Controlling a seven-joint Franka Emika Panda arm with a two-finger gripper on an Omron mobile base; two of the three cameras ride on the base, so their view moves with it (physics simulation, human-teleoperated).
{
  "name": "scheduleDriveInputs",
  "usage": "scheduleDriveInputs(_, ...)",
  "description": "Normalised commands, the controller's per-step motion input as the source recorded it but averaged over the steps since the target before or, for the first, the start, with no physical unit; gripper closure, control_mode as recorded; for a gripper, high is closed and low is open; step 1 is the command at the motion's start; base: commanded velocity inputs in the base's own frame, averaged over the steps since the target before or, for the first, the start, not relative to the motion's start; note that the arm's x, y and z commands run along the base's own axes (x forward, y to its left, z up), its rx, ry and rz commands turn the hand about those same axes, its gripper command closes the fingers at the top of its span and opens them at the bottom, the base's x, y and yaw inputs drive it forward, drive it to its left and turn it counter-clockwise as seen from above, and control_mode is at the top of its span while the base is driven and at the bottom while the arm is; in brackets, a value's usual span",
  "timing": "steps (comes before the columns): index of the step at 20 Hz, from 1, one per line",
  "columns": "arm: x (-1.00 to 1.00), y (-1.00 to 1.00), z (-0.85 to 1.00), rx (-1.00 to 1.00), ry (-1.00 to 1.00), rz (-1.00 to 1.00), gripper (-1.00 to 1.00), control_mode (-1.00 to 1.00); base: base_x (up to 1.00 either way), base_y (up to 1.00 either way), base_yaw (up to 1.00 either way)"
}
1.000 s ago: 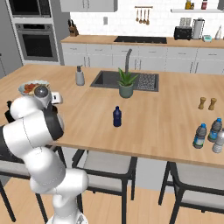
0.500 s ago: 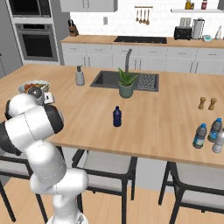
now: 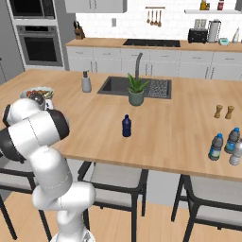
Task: Move the plastic bottles in the middle to the plastics group, and the glass bottles in the middle to the glass group.
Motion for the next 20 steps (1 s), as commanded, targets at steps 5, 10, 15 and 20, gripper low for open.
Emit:
scheduleDriveInputs(5,0.0,0.05,-0.32,0.0,0.0,0.05,1.0,-1.0,0.0,0.0,0.0)
scheduleDriveInputs(10,0.0,0.03,-0.57,0.0,0.0,0.05,1.0,-1.0,0.0,0.0,0.0)
scheduleDriveInputs(15,0.0,0.0,-0.19,0.0,-0.04,0.03,1.0,-1.0,0.0,0.0,0.0)
scheduleDriveInputs(20,0.15,0.04,0.0,0.0,-0.11,0.02,1.0,-1.0,0.0,0.0,0.0)
